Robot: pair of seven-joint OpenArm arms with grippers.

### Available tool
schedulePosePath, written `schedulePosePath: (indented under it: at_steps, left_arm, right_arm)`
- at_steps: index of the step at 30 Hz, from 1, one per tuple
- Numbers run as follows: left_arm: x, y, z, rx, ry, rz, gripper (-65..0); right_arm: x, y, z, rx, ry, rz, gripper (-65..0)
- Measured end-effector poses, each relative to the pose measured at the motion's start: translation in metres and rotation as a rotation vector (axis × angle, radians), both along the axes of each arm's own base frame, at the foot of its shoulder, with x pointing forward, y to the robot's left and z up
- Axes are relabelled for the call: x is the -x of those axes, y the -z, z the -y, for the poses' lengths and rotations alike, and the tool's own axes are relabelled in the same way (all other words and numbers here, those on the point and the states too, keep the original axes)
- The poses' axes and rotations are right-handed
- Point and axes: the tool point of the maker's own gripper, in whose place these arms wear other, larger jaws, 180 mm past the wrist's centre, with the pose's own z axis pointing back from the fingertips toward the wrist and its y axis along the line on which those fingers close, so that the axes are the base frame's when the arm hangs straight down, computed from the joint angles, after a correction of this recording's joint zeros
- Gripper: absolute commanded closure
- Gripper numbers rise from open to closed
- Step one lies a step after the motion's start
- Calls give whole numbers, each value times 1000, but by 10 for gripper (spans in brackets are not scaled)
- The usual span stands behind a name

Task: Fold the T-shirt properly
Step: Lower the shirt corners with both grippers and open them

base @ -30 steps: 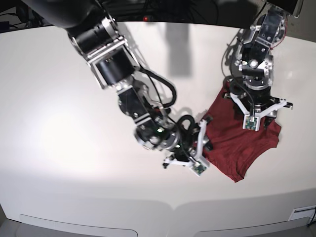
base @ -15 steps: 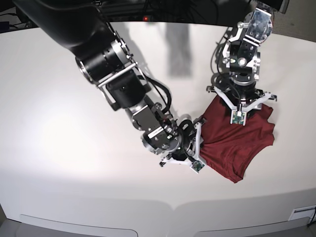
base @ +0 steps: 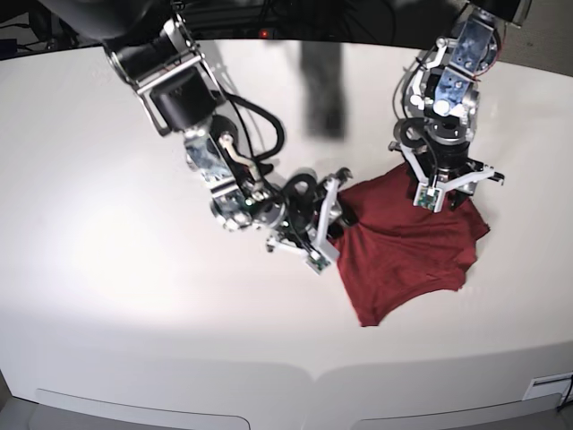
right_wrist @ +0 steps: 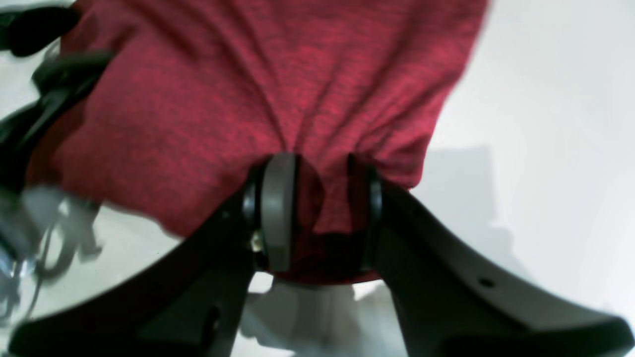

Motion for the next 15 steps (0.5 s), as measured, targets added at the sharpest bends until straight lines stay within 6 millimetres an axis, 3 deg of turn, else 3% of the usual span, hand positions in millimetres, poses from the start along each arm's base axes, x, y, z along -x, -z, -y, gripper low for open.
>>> schedulePosePath:
  at_steps: [8, 15]
  left_arm:
    - [-4, -1, 1, -6, 35, -9, -215]
    - [0, 4, 8, 48, 43, -55, -215]
  right_arm:
    - [47, 3, 16, -42, 6, -22, -191]
    - [80, 4, 6, -104, 11, -57, -191]
